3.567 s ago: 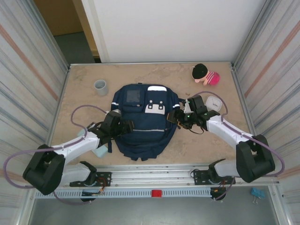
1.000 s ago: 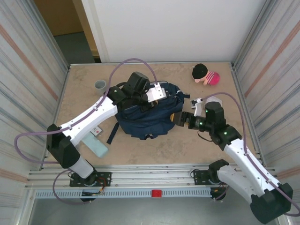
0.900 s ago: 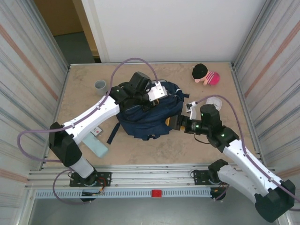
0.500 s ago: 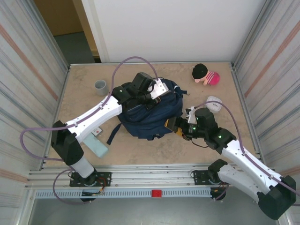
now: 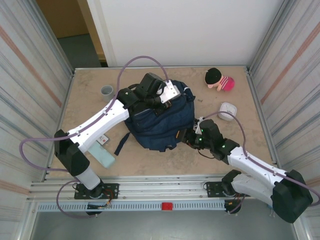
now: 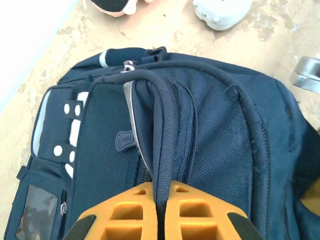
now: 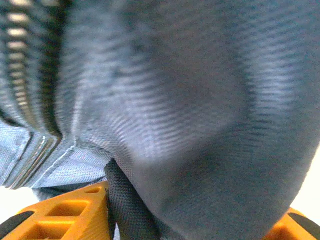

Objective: Pack books, pencil case, and school supplies into a backpack

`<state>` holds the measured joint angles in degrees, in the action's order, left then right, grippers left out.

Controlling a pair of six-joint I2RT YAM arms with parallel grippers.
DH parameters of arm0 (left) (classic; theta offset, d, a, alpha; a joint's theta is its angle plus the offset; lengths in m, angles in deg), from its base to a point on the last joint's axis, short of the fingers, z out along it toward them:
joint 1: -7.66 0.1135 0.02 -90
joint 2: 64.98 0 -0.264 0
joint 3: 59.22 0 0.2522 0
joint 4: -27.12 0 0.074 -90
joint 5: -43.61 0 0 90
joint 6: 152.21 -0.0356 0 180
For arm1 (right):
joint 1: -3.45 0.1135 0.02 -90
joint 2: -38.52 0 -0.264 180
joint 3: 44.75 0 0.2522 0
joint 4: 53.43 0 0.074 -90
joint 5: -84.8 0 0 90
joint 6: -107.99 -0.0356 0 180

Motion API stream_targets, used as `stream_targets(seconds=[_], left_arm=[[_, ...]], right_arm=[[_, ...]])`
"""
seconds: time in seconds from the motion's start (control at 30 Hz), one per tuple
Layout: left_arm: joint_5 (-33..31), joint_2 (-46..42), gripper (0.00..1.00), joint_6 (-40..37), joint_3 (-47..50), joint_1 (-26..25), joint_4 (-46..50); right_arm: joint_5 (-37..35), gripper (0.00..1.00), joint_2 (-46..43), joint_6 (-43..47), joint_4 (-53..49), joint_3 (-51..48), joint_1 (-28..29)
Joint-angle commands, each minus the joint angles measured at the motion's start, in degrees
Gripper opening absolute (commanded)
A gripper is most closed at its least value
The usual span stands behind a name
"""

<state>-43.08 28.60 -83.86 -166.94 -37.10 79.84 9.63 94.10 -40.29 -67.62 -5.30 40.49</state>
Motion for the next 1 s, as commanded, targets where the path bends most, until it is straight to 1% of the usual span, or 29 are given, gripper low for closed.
stream_targets(seconds=[0.0,0.1,0.2,0.3,0.37,0.4,0.47,0.5,0.53,0.6,0.67,0.73,0.83,0.87,0.97], left_arm=[[1.2,-3.2,0.0,-4.9,-7.2,-0.4,-5.3],[3.0,-4.9,0.0,-8.1,-5.8,-0.4,-5.2],[5.7,-7.7,0.0,-11.1,-1.2,-0.4,-6.9],[9.1,-12.7,0.0,-13.8,7.6,-0.3,-12.0],[12.4,-16.3,0.0,-13.9,14.3,1.2,-17.0],[15.7,-18.2,0.0,-13.4,17.6,2.5,-19.7],[24.0,-21.9,0.0,-13.1,25.3,5.3,-26.3],[27.7,-23.8,0.0,-12.6,29.4,6.4,-31.1],[30.2,-25.5,0.0,-12.0,33.4,7.3,-35.3],[33.7,-28.1,0.0,-11.1,38.3,8.4,-39.9],[35.4,-29.9,0.0,-11.3,41.0,9.2,-40.8],[36.9,-31.2,0.0,-11.8,42.2,10.1,-39.3],[41.8,-32.7,0.0,-11.6,44.3,12.8,-38.9],[43.6,-33.2,0.0,-11.8,45.3,13.7,-39.4],[46.5,-35.0,0.0,-12.8,47.6,15.3,-39.9]], right_arm=[[-7.7,0.45,0.8,0.3,0.3,-3.3,1.3],[-7.7,0.46,-0.2,3.4,1.7,-4.0,1.5],[-5.7,0.51,-2.3,8.7,1.6,-3.5,1.8],[-3.6,0.6,-6.6,14.5,-3.6,-1.1,1.8],[-2.3,0.65,-10.3,18.9,-8.3,0.6,1.7],[-1.6,0.68,-12.4,21.4,-10.9,1.6,1.6],[0.3,0.71,-16.1,26.2,-15.3,3.5,1.4],[1.6,0.72,-17.8,28.6,-17.3,4.5,1.2],[2.8,0.73,-19.2,31.0,-19.2,5.4,0.7],[6.2,0.74,-20.4,35.1,-22.4,7.7,-0.5],[10.6,0.74,-19.6,38.1,-25.0,10.4,-2.7],[15.5,0.74,-17.3,39.9,-27.0,13.5,-5.6],[23.5,0.74,-13.3,41.9,-28.0,17.3,-10.4],[24.9,0.75,-11.8,42.9,-28.5,18.5,-12.1],[26.2,0.75,-7.3,46.8,-30.4,21.5,-16.9]])
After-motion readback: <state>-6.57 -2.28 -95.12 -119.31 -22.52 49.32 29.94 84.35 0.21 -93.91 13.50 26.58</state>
